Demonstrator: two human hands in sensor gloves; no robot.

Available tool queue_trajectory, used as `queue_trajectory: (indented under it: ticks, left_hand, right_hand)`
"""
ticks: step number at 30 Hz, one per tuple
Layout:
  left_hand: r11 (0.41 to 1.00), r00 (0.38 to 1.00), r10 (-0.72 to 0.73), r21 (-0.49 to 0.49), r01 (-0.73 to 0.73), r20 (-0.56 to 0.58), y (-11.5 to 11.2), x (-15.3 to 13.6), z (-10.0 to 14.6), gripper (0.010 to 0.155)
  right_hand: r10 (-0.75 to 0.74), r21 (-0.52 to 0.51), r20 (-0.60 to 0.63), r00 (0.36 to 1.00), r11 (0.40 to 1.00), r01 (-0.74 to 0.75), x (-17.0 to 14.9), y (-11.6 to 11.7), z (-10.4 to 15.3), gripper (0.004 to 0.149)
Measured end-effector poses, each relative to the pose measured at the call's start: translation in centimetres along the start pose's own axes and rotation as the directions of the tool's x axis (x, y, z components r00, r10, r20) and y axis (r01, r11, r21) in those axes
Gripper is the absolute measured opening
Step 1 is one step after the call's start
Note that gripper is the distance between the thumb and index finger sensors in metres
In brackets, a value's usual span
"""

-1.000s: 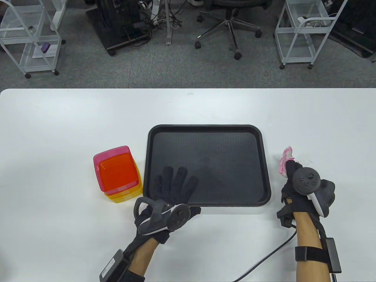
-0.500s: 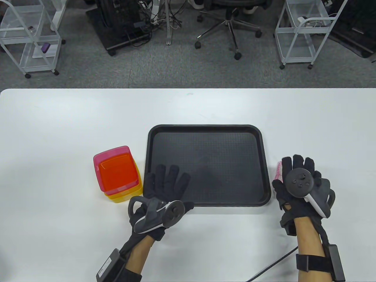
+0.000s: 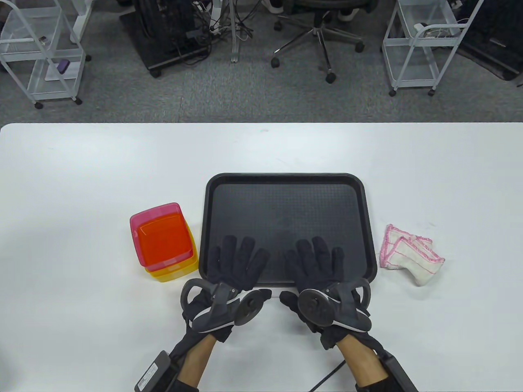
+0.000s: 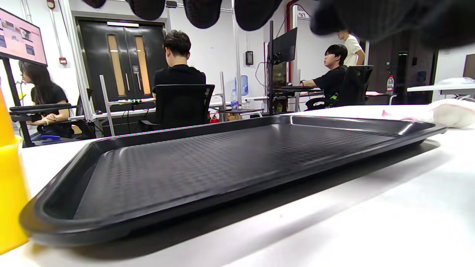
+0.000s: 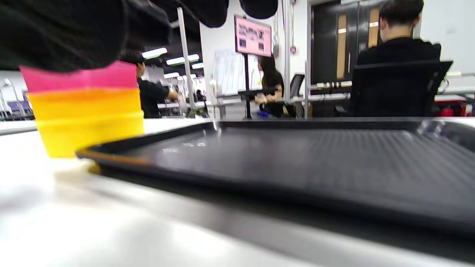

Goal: Wipe plastic food containers with dish cloth

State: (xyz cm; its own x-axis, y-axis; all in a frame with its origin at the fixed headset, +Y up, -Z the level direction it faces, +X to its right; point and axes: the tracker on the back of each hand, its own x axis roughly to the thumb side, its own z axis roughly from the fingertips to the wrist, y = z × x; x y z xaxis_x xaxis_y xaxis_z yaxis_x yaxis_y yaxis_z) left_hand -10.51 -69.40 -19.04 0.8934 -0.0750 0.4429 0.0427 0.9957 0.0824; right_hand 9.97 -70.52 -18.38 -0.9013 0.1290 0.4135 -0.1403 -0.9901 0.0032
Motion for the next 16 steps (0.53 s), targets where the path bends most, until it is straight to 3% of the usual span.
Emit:
queue_trajectory:
  ticks: [7,12,16]
  left_hand:
    - [1.0,1.0,0.007,0.003,-0.007,0.001,0.1,0.1,0.2,0.084]
    - [1.0,1.0,0.013,0.001,-0.013,0.009,0.1,0.3,0.3,0.084]
    - [1.0,1.0,0.017,0.006,-0.017,0.01,0.1,0.2,0.3,0.084]
  right_hand:
    - [-0.113,0.025,-0.121,0.986,0.993,0.117,-2.9,0.5,0.6,0.083]
    - [-0.149,0.029,-0.144,0.978,0.988,0.155,-3.6,0.7,0.7,0.081]
    - [-0.148,-0.025,-0.124,0.981,0.989,0.146,-3.4,0.5,0.8,0.078]
